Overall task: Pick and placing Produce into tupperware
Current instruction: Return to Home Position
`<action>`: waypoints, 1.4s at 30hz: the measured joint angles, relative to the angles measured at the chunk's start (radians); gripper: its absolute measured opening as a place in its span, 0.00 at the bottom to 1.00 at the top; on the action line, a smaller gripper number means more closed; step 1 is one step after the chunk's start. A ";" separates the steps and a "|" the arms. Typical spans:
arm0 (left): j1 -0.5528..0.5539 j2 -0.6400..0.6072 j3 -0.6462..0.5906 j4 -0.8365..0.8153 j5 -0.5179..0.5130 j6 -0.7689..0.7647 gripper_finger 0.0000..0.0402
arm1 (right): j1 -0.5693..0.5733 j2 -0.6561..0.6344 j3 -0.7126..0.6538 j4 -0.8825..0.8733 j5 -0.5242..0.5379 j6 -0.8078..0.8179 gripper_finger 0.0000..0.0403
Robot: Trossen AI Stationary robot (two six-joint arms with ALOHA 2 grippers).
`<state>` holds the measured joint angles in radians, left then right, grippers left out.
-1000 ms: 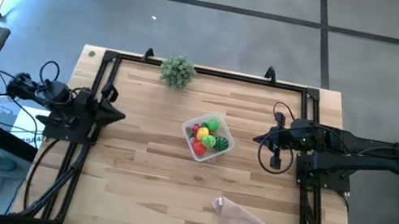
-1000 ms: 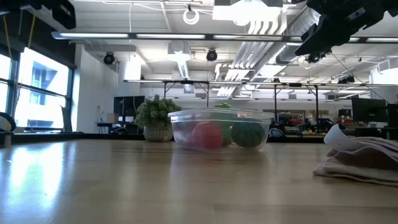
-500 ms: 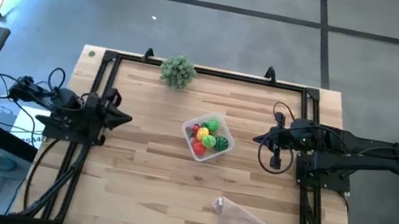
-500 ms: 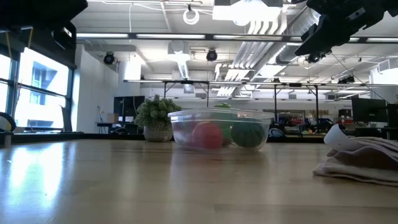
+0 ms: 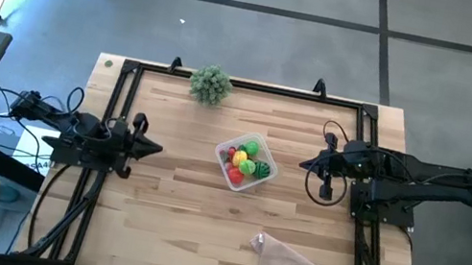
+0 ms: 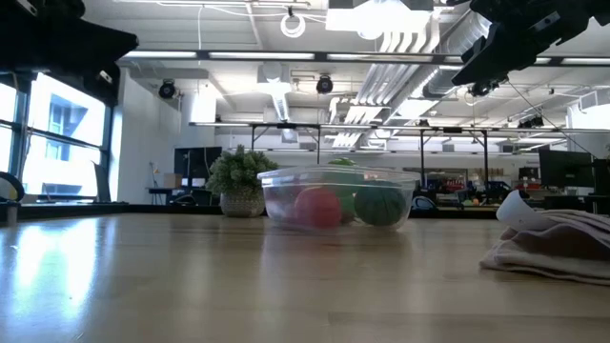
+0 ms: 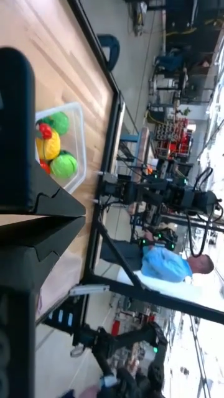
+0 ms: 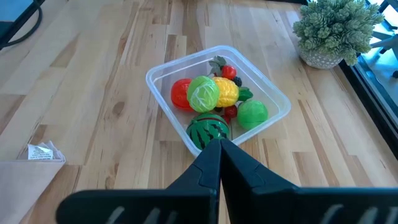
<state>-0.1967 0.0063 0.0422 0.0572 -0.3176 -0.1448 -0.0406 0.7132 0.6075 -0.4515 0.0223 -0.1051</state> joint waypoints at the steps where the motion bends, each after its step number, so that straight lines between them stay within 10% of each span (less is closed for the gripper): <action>1: 0.000 0.000 0.000 -0.003 -0.009 0.005 0.00 | 0.000 0.000 0.000 0.000 0.000 0.000 0.00; 31: 0.000 0.000 0.000 -0.007 -0.016 0.009 0.00 | -0.018 -0.013 0.023 0.364 -0.036 0.224 0.00; 42: 0.000 0.000 0.000 -0.007 -0.016 0.009 0.00 | -0.046 -0.344 0.117 0.283 -0.062 0.122 0.00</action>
<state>-0.1967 0.0061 0.0422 0.0505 -0.3340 -0.1360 -0.0869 0.3690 0.7247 -0.1686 -0.0398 0.0165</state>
